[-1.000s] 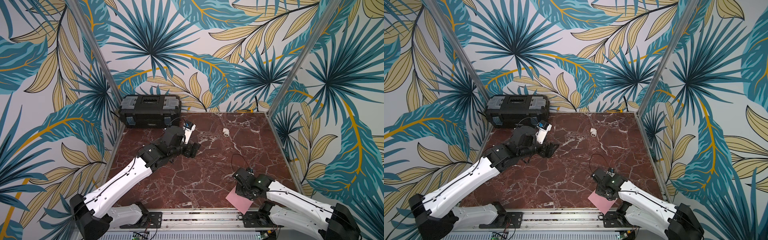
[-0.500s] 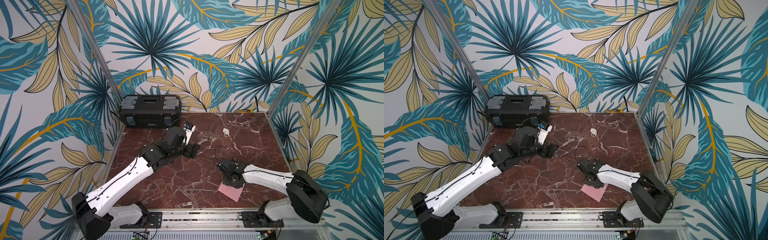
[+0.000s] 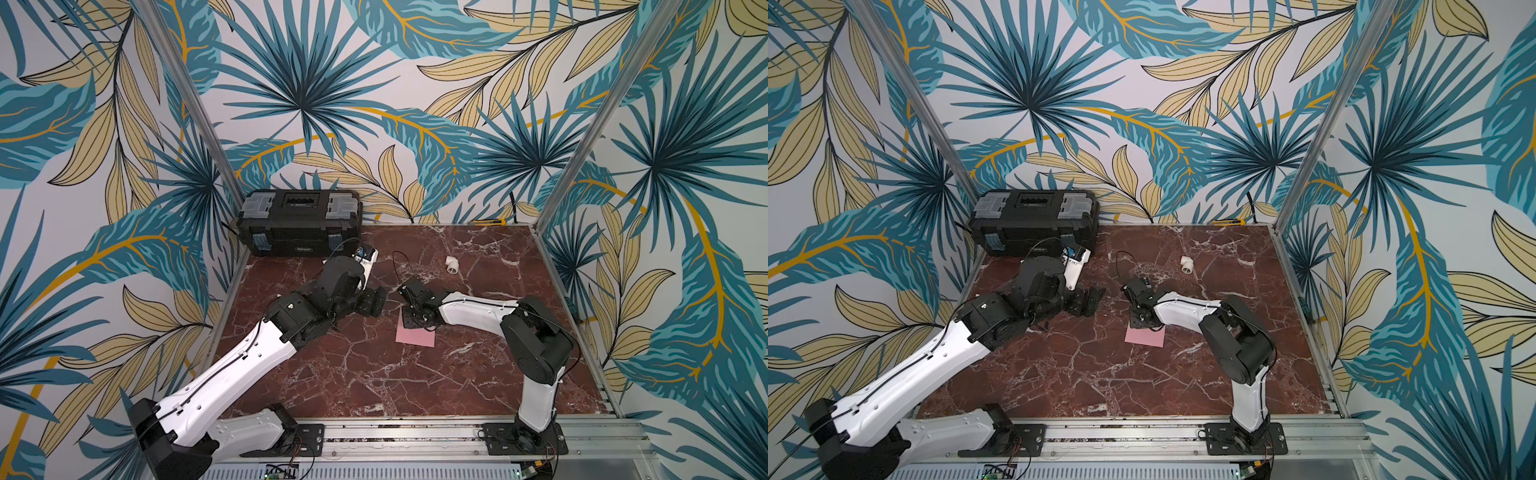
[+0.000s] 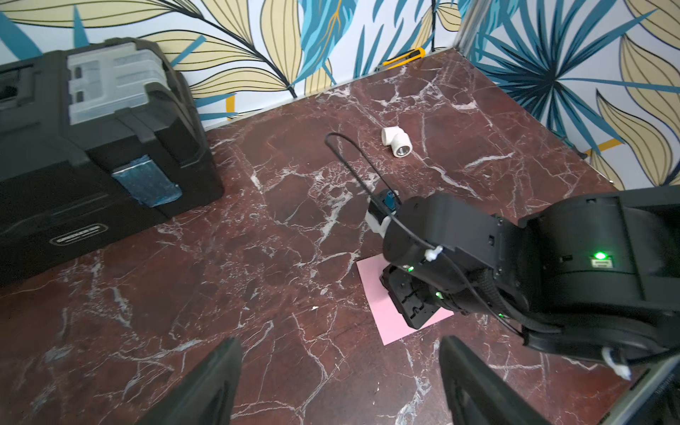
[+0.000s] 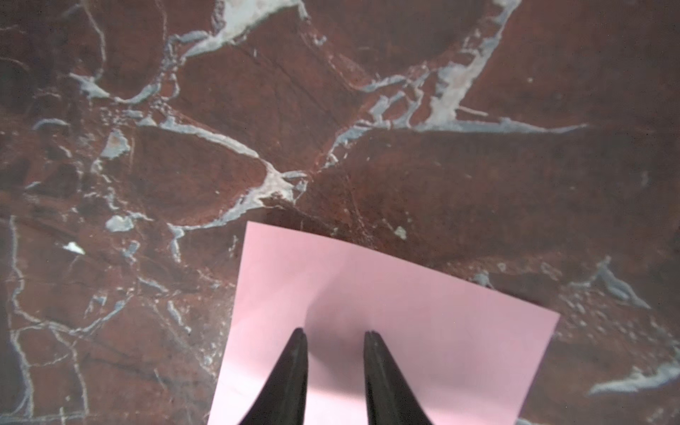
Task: Fold the square paper along the opposite sides
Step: Move the paper to the center of the board, then pick up the paper from the center of the board.
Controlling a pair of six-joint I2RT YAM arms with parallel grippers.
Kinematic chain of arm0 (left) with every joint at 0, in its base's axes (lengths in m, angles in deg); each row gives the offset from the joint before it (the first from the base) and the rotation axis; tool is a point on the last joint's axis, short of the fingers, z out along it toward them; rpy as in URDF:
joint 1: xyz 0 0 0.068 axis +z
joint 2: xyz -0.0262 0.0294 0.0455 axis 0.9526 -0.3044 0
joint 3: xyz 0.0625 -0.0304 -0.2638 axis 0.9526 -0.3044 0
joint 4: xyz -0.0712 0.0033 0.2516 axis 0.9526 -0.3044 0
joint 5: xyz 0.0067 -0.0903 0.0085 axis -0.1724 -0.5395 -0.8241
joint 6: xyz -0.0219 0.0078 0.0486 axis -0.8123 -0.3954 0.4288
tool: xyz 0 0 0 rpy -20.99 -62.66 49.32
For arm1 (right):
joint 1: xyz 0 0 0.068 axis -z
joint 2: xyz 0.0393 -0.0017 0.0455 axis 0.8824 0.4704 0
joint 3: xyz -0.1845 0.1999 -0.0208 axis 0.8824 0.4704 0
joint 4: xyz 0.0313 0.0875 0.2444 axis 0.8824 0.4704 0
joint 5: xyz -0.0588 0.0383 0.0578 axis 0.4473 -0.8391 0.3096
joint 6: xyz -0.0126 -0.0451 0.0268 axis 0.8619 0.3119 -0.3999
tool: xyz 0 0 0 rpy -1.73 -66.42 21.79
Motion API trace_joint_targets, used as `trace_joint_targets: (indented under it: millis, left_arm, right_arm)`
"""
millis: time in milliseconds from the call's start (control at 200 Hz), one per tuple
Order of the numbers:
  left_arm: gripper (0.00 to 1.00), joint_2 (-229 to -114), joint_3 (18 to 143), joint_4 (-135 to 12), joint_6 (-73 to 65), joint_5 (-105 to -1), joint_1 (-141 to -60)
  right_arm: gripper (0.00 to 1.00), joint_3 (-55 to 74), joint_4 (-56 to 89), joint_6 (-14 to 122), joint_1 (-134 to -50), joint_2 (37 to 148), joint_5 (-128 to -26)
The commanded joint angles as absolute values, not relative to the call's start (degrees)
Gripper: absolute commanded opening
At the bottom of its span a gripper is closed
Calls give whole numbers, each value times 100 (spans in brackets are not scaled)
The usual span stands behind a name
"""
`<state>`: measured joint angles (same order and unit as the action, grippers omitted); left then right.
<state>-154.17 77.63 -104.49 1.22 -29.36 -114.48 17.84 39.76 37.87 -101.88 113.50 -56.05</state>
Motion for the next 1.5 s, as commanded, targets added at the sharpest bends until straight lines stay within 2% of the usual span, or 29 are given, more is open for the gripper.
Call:
trace_joint_targets:
  millis: [0, 155, 290, 446, 651, 826, 911, 951, 1117, 1497]
  left_arm:
    - [91, -15544, 7840, -10779, 194, -2477, -11456]
    - [92, -16378, 7953, -10767, 240, -2557, -11456]
    - [92, -17264, 8055, -10331, 155, -3280, -11454]
    - [92, -18356, 8380, -10074, -17, -4074, -11456]
    - [91, -19434, 8742, -9950, -76, -4338, -11447]
    - [90, -19818, 8872, -9907, -35, -4377, -11391]
    - [90, -19912, 8845, -9843, -39, -4424, -11305]
    - [90, -19951, 8819, -9794, -50, -4462, -11255]
    - [90, -20067, 8647, -9438, -106, -4782, -11036]
    - [81, -20499, 8723, -9063, -122, -5313, -10990]
  right_arm:
    - [31, 2049, 4400, 4137, -10158, 10843, -5702]
    - [34, 2362, 4823, 4247, -10162, 9238, -5687]
    - [38, 2576, 5197, 4317, -10159, 7979, -5657]
    - [38, 2960, 5599, 4135, -10158, 7406, -5679]
    - [30, 3711, 5117, 3677, -10153, 7772, -5547]
    - [21, 3867, 4433, 3665, -10075, 8238, -5606]
    - [12, 3919, 3982, 3654, -9979, 8561, -5830]
    - [0, 3977, 3723, 3622, -9913, 8720, -5966]
    - [0, 4142, 2746, 3457, -9642, 9263, -6451]
    - [0, 3982, 2449, 3410, -9440, 10010, -6645]
